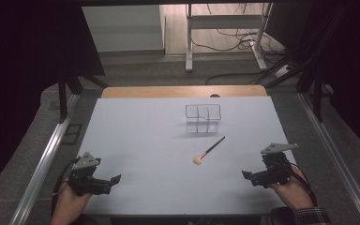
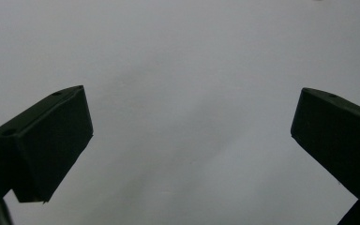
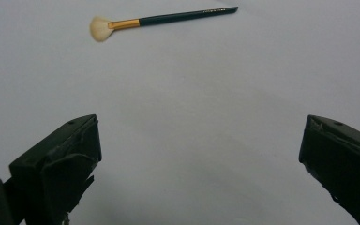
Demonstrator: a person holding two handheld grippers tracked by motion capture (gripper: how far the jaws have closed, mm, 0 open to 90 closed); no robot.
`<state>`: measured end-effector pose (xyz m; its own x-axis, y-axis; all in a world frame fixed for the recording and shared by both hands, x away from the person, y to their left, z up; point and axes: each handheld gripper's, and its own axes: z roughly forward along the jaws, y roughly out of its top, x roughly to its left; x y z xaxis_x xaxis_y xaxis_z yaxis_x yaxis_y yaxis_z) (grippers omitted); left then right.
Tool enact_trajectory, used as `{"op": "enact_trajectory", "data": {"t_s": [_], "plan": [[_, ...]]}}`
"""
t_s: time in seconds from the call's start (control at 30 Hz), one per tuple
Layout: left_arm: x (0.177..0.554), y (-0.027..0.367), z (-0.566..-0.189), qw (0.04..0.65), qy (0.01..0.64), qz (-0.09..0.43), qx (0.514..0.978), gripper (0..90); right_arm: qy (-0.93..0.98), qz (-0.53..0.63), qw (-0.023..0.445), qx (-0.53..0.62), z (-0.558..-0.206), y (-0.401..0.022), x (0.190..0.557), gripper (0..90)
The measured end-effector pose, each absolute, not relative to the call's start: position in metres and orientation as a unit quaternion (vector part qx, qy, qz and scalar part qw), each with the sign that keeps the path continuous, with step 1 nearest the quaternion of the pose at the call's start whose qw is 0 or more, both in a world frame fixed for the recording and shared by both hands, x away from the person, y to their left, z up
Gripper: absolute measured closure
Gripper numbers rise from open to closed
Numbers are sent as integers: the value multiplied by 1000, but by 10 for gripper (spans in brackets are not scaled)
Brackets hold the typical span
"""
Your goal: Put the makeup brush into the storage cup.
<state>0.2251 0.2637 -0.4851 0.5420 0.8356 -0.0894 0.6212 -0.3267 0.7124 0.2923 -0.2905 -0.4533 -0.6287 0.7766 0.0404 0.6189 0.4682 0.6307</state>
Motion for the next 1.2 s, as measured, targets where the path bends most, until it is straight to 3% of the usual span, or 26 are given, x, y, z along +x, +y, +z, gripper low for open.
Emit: {"op": "enact_trajectory", "data": {"t_s": [1.2], "plan": [[225, 263, -485, 350, 452, 150, 807, 0, 870, 263, 127, 396, -444, -273, 324, 0]]}}
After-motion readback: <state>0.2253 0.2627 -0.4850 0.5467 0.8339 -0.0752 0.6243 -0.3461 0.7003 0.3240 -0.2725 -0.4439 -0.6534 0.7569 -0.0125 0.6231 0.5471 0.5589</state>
